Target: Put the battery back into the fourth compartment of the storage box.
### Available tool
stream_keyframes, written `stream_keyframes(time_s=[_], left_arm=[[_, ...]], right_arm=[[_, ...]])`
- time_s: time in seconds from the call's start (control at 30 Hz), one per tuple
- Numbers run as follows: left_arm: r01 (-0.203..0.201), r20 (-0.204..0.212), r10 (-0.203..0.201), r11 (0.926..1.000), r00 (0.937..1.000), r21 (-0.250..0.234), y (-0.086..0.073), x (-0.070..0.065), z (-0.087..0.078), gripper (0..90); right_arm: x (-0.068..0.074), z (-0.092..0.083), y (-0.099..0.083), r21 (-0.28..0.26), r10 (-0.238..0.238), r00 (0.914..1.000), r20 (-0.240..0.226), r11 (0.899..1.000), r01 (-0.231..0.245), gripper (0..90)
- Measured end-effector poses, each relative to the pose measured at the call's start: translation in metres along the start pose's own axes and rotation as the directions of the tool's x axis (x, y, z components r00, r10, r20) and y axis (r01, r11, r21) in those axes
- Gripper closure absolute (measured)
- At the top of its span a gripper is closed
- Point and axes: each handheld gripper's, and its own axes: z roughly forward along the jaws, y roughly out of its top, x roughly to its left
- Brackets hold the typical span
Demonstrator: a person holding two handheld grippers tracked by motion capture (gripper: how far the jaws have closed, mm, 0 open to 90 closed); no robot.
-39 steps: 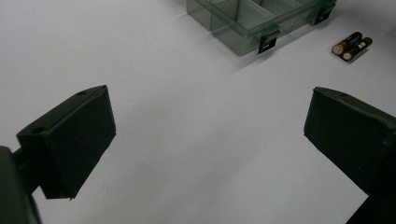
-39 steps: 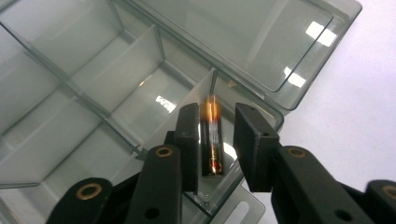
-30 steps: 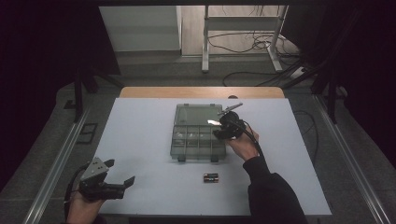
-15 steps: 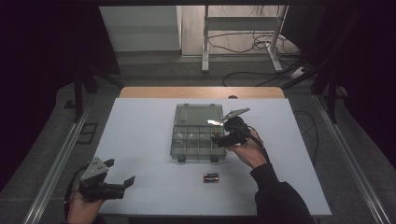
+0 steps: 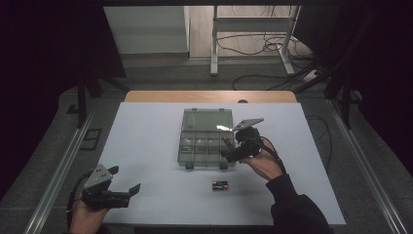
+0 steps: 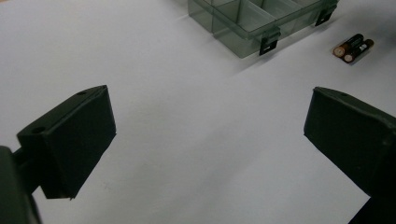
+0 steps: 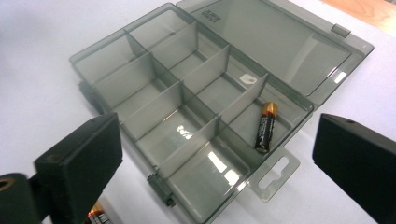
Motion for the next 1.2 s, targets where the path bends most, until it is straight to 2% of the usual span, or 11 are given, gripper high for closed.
stream_keyframes(time_s=[0.2,0.43,0.63,0.93,1.03,1.2], left_arm=[[0.004,0.001,-0.004,1.0,1.0,-0.003,0.0,0.0,0.0,2.5],[-0.002,0.003,0.002,1.0,1.0,-0.003,0.0,0.0,0.0,2.2],[0.022,-0.01,-0.022,0.9997,0.9997,-0.006,0.0,0.002,-0.001,0.4],[0.023,0.018,-0.023,0.9997,0.9996,-0.007,-0.001,0.002,0.0,0.0],[0.024,0.023,-0.024,0.9997,0.9995,-0.004,-0.001,0.002,0.0,0.0],[0.022,0.025,-0.022,0.9998,0.9995,-0.003,0.0,0.001,0.0,0.0]], right_arm=[[0.007,-0.007,-0.004,-0.007,-0.009,0.9999,-0.01,1.0,0.009,0.0],[0.013,-0.013,-0.011,-0.015,0.012,0.9998,-0.016,1.0,-0.013,0.0],[0.019,-0.019,-0.015,-0.005,0.03,0.9987,-0.041,1.0,-0.03,0.0],[0.032,-0.02,-0.021,0.023,-0.008,0.9994,-0.033,1.0,0.009,0.0],[0.036,-0.022,-0.022,0.019,-0.006,0.9995,-0.031,1.0,0.007,0.0],[0.043,-0.022,-0.026,0.038,-0.036,0.9989,-0.029,0.999,0.037,2.2]])
